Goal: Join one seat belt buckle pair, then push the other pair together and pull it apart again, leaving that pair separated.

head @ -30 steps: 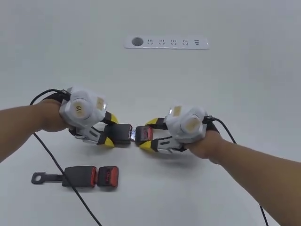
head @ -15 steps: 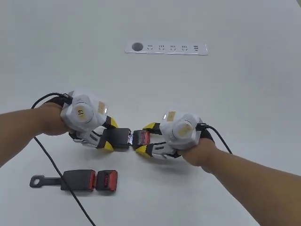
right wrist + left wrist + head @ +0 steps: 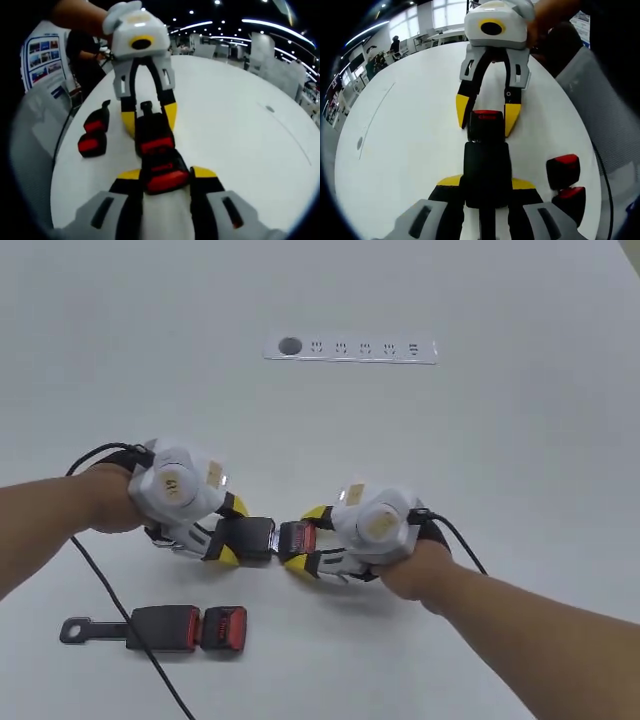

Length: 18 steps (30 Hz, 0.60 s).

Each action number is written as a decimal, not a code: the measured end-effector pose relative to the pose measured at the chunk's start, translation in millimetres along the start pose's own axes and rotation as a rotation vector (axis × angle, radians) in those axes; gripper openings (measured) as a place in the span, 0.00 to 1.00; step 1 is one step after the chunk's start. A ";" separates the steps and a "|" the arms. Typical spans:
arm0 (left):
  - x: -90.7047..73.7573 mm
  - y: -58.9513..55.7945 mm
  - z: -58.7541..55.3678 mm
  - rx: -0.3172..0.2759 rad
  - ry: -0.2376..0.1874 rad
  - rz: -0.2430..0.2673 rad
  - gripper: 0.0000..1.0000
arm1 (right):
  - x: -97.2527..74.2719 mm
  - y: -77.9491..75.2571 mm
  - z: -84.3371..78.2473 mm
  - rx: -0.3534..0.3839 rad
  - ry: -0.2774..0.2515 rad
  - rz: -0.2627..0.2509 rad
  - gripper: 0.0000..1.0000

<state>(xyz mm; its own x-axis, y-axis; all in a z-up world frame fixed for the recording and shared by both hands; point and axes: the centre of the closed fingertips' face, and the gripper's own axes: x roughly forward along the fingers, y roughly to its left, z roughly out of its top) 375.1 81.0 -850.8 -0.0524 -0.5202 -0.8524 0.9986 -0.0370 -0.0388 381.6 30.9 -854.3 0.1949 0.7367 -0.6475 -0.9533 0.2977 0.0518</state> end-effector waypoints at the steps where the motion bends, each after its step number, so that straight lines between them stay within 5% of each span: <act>1: 0.1 0.0 -0.1 0.000 0.000 0.000 0.34 | 0.2 -0.1 0.0 -0.002 0.001 -0.001 0.36; 18: -0.2 1.0 -0.5 -0.007 -0.007 0.007 0.34 | -5.4 -0.8 -4.0 -0.015 0.003 -0.023 0.37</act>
<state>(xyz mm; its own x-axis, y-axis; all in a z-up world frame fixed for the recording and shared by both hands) 376.1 81.5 -851.0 -0.0453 -0.5261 -0.8492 0.9990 -0.0274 -0.0363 380.4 24.3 -853.9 0.2161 0.7282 -0.6504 -0.9519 0.3054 0.0257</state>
